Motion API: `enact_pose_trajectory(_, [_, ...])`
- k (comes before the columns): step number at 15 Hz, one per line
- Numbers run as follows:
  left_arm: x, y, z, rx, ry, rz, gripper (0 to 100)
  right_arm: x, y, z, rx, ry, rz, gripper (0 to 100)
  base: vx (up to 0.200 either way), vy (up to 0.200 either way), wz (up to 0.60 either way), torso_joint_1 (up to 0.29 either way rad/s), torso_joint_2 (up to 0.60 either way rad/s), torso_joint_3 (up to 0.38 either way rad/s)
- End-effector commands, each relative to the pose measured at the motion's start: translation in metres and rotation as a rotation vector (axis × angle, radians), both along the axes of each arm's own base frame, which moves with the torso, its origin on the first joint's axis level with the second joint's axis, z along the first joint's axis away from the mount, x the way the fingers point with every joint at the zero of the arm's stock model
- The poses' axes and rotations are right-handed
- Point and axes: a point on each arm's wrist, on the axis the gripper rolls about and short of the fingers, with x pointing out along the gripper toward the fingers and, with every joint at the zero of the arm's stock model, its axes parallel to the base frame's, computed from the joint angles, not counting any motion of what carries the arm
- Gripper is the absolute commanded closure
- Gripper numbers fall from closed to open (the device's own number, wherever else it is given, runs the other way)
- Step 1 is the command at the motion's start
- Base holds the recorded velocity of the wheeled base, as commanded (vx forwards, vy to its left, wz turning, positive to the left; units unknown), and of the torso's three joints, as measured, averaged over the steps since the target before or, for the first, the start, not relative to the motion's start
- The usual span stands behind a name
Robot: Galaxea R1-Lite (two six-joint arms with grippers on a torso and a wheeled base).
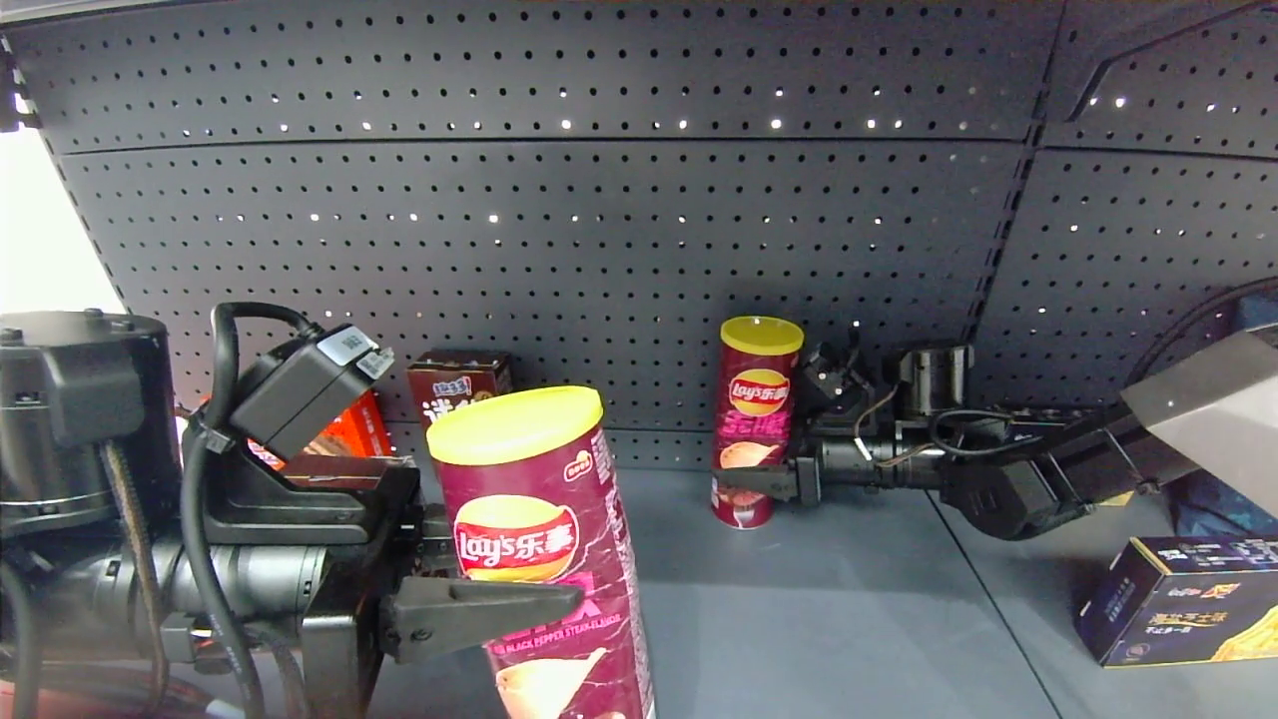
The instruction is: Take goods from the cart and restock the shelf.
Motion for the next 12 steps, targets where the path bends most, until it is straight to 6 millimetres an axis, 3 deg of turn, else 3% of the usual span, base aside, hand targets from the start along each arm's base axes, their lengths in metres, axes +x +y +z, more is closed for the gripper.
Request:
enact_pose_trajectory(1, [0.000, 0.000, 0.000, 0.000, 0.001, 0.000, 100, 0.000, 0.001, -0.003, -0.003, 0.007, 0.002, 100, 0.000, 0.000, 0.00, 0.000, 0.00, 0.000])
enact_pose_trajectory(6, [-0.003, 0.002, -0.005, 0.006, 0.014, 0.000, 100, -0.016, -0.001, 0.008, -0.001, 0.001, 0.011, 100, 0.000, 0.000, 0.00, 0.000, 0.00, 0.000])
enact_pose_trajectory(12, [-0.006, 0.003, -0.007, -0.001, 0.004, 0.001, 100, -0.064, 0.001, 0.033, -0.017, -0.018, -0.017, 100, 0.000, 0.000, 0.00, 0.000, 0.00, 0.000])
